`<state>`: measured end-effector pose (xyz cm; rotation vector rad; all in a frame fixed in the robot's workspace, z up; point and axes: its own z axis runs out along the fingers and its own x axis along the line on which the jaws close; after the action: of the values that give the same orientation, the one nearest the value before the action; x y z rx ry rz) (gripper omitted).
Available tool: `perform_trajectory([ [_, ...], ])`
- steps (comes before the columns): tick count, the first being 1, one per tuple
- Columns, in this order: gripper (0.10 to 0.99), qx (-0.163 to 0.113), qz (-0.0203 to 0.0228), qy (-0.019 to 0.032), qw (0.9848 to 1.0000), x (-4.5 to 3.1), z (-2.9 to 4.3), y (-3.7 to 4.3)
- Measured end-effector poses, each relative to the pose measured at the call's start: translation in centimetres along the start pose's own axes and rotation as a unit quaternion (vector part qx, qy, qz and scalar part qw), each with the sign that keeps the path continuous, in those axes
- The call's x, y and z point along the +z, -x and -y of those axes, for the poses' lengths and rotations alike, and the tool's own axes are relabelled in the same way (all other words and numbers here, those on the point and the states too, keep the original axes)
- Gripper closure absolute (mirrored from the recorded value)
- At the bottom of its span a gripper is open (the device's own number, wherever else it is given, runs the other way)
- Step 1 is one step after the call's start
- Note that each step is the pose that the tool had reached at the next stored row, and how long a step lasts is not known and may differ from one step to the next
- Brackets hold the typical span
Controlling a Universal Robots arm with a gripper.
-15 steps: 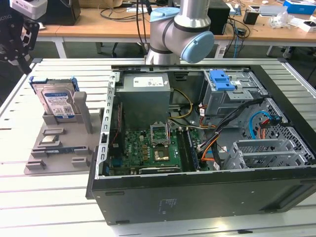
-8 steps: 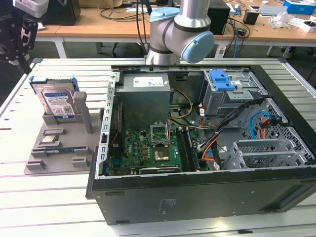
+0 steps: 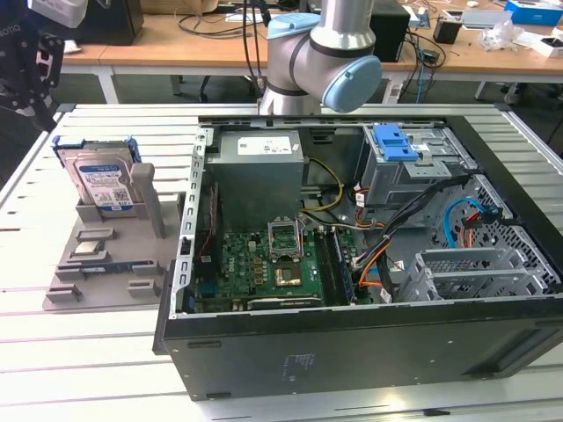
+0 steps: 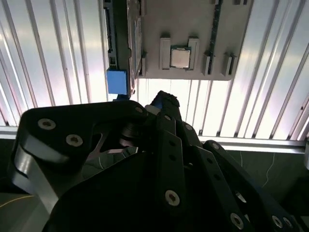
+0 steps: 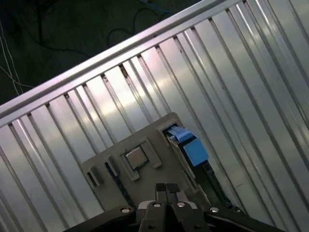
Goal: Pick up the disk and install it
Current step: 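Pick up the disk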
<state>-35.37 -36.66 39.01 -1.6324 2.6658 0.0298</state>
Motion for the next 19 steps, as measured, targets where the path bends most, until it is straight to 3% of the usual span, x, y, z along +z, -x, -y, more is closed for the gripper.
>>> perform_trajectory([
  [10,0.984,-0.055,-0.0004,0.0013,0.9985,0.0,0.0,0.0],
  [14,0.984,-0.076,-0.0006,0.0017,0.9971,0.0,0.0,0.0],
  [19,0.984,-0.107,-0.0009,0.0025,0.9943,0.0,0.0,0.0],
])
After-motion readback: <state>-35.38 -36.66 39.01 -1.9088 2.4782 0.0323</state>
